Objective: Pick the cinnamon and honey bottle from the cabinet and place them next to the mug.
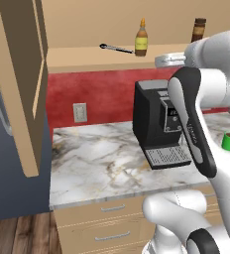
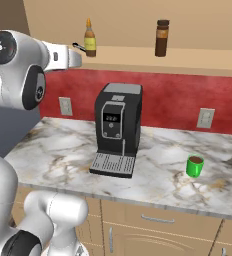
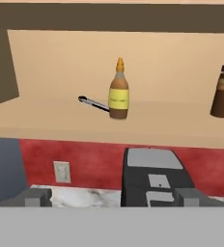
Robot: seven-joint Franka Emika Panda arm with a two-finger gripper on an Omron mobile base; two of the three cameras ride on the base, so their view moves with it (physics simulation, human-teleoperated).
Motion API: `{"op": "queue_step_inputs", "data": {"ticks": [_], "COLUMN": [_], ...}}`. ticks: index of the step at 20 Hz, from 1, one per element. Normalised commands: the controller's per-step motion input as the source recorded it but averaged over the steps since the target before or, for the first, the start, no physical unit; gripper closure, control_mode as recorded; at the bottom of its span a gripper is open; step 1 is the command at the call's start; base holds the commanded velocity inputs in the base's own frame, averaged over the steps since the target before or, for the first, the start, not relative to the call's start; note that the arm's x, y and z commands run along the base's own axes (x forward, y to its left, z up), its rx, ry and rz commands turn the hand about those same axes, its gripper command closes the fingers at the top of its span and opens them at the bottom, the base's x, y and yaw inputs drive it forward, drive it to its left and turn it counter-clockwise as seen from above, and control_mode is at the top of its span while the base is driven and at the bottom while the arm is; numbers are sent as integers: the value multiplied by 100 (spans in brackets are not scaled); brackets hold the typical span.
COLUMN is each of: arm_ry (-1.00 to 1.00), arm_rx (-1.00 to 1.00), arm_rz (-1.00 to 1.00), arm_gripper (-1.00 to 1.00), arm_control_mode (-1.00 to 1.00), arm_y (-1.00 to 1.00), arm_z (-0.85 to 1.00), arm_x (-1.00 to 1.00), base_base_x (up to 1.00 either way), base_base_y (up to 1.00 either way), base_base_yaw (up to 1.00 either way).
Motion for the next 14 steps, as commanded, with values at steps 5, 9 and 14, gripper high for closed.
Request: {"op": "queue_step_inputs", "data": {"ticks": [5, 9, 14], "arm_ry": [-4, -4, -3], "arm_rx": [0, 0, 0], "arm_rz": [0, 0, -1], "arm_gripper": [-100, -100, -100], "arm_control_mode": [-100, -100, -100], "arm_y": [0, 0, 0], "arm_z": [11, 12, 15], "arm_x": [19, 30, 28], "base_base_x": [0, 0, 0], "base_base_y": [0, 0, 0], "base_base_yaw": [0, 0, 0]}}
